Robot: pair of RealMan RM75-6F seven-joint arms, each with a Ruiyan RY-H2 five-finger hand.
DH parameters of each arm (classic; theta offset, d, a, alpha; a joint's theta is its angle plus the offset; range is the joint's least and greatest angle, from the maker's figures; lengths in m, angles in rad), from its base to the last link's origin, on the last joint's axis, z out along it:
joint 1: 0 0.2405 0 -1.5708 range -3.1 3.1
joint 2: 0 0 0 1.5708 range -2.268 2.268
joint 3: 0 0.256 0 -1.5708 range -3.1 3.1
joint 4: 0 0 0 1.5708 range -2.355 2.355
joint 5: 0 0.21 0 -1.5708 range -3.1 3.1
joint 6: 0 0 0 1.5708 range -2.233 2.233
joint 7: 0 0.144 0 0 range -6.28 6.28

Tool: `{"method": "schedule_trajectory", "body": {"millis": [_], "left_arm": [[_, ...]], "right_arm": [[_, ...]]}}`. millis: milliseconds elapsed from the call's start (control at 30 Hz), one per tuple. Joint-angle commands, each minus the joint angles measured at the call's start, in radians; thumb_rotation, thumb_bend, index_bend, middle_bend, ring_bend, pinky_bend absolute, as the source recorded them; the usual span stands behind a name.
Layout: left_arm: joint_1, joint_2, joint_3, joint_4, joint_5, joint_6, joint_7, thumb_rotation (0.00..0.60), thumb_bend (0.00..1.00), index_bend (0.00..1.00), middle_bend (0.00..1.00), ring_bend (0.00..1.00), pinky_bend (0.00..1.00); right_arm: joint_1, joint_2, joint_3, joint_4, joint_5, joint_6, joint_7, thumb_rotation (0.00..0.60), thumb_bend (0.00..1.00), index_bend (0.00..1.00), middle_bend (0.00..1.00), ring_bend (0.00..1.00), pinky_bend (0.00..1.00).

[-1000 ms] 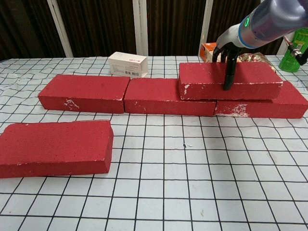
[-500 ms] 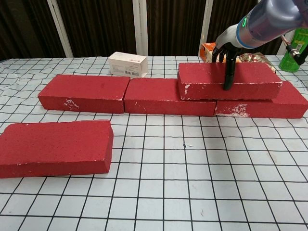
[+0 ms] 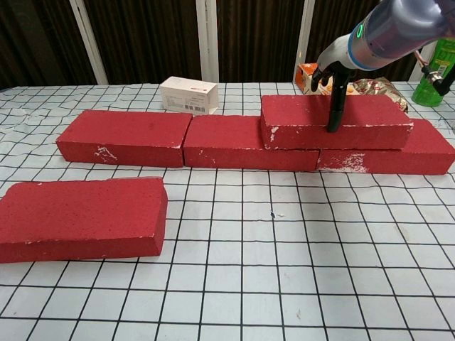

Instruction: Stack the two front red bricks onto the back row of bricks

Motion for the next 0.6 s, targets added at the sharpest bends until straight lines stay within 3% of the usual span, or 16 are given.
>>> {"method": "schedule_trajectory", "body": {"millis": [33, 333, 600], "left_arm": [[0.001, 0.001, 0.000, -0.001, -0.001, 0.001, -0.001, 0.600, 0.00, 0.06, 0.00, 0.03, 0.22], [-0.001, 0.004, -0.002, 0.001, -0.006, -0.003, -0.007, 0.600, 0.00, 0.06, 0.00, 0.03, 0.22], [-0.006, 0.008, 0.006, -0.001, 0.003, -0.015, -0.010, 0.600, 0.00, 0.06, 0.00, 0.03, 0.22]], "right_arm": [[-0.001, -0.001, 0.006, -0.004, -0.004, 0.010, 0.000, 0.600, 0.15, 0.10, 0.03, 0.00, 0.00], [-0.019, 0.061, 0.039, -0.090, -0.016, 0.051, 0.017, 0.600, 0.15, 0.07, 0.00, 0.00, 0.00], [-0.132, 0.289, 0.023, -0.393, -0.134, 0.130, 0.094, 0.600, 0.15, 0.07, 0.00, 0.00, 0.00]]}}
